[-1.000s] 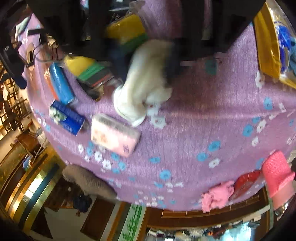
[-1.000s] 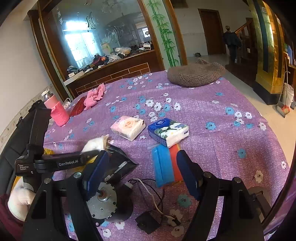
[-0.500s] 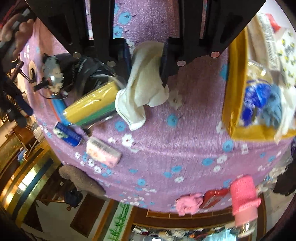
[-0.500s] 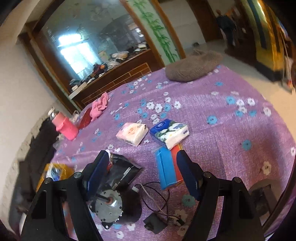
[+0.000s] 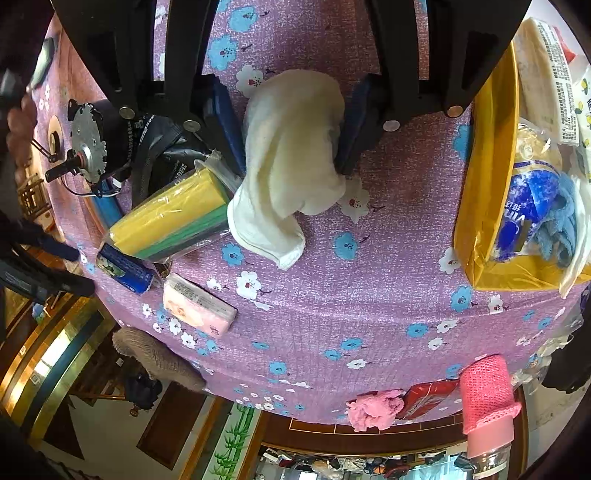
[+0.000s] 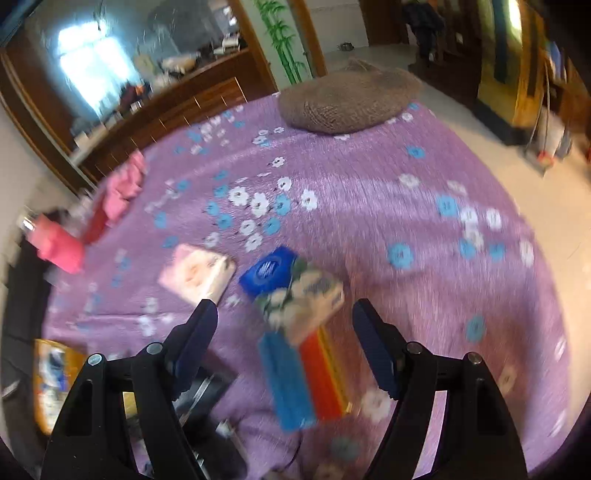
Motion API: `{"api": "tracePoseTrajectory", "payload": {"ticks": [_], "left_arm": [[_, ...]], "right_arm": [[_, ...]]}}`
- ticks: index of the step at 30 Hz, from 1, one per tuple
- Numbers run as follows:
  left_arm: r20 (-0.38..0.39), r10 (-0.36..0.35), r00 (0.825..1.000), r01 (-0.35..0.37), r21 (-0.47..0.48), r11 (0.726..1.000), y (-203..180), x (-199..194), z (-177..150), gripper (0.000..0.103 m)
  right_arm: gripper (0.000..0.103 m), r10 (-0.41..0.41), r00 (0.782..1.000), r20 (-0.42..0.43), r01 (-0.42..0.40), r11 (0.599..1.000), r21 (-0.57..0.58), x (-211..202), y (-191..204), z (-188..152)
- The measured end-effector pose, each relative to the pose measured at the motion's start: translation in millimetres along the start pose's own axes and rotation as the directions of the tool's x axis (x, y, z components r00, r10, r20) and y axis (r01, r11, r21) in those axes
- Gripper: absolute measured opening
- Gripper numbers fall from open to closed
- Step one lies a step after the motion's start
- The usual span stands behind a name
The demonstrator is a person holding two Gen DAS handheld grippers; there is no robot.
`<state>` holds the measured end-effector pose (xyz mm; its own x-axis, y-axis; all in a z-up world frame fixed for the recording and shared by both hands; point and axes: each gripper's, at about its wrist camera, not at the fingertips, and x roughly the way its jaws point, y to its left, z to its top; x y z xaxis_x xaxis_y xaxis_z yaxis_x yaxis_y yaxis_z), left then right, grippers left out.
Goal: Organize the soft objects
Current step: 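Grasp white cloth with left tool while right tool grasps blue Vinda tissue pack, then carry white cloth into tray with left tool while right tool drops Vinda pack there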
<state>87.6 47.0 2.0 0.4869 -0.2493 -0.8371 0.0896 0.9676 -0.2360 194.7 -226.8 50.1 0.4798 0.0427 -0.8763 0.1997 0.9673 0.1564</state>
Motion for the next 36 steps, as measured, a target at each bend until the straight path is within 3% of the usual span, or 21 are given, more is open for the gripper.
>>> {"api": "tracePoseTrajectory", "payload": {"ticks": [4, 7, 8, 9, 11, 12, 19, 25, 30, 33, 36], "left_arm": [[-0.001, -0.02, 1.0, 0.02, -0.007, 1.0, 2.8, 0.3, 1.1, 0.054], [0.004, -0.02, 1.0, 0.02, -0.006, 1.0, 2.5, 0.4, 1.6, 0.05], [0.006, -0.019, 1.0, 0.019, -0.002, 1.0, 2.5, 0.2, 0.9, 0.033], [0.008, -0.012, 1.0, 0.012, 0.0, 1.0, 2.7, -0.4, 0.4, 0.024], [0.008, -0.011, 1.0, 0.011, -0.013, 1.0, 5.0, -2.0, -0.7, 0.021], [0.009, -0.022, 1.0, 0.022, -0.024, 0.999, 7.4, -3.4, -1.2, 0.02], [0.026, -0.084, 0.996, 0.086, -0.096, 0.992, 23.6, -16.9, -7.2, 0.019], [0.09, -0.144, 0.986, 0.152, -0.099, 0.983, 27.8, -58.1, -19.7, 0.019], [0.172, -0.177, 0.969, 0.197, -0.107, 0.975, 52.2, -113.0, -42.9, 0.02], [0.218, -0.152, 0.964, 0.183, -0.13, 0.974, 85.1, -147.5, -67.2, 0.02], [0.25, -0.073, 0.966, 0.12, -0.181, 0.976, 126.5, -175.1, -93.6, 0.02]], "right_arm": [[0.075, -0.115, 0.991, -0.066, 0.107, 0.987, -0.116, 26.1, 12.1, 16.2], [0.075, -0.095, 0.986, -0.136, 0.073, 0.985, -0.158, 42.8, 15.9, 18.2], [0.075, -0.093, 0.983, -0.161, 0.064, 0.982, -0.178, 47.6, 17.4, 16.8], [0.075, -0.094, 0.981, -0.17, 0.061, 0.98, -0.19, 50.2, 18.9, 16.0], [0.074, -0.098, 0.982, -0.163, 0.064, 0.977, -0.204, 52.3, 20.6, 11.8], [0.064, -0.096, 0.983, -0.154, 0.065, 0.978, -0.197, 50.9, 19.3, 10.5], [0.063, -0.068, 0.996, -0.059, 0.059, 0.986, -0.155, 17.7, 21.3, 6.6], [0.063, 0.001, 1.0, 0.0, -0.001, 0.992, -0.124, -34.5, 34.0, 4.5], [0.063, 0.116, 0.993, 0.011, -0.113, 0.982, -0.153, -77.3, 69.7, -24.8], [0.063, 0.177, 0.984, 0.001, -0.173, 0.964, -0.202, -91.5, 100.0, -54.2], [0.063, 0.255, 0.966, -0.035, -0.256, 0.936, -0.24, -96.1, 133.3, -86.6]]}}
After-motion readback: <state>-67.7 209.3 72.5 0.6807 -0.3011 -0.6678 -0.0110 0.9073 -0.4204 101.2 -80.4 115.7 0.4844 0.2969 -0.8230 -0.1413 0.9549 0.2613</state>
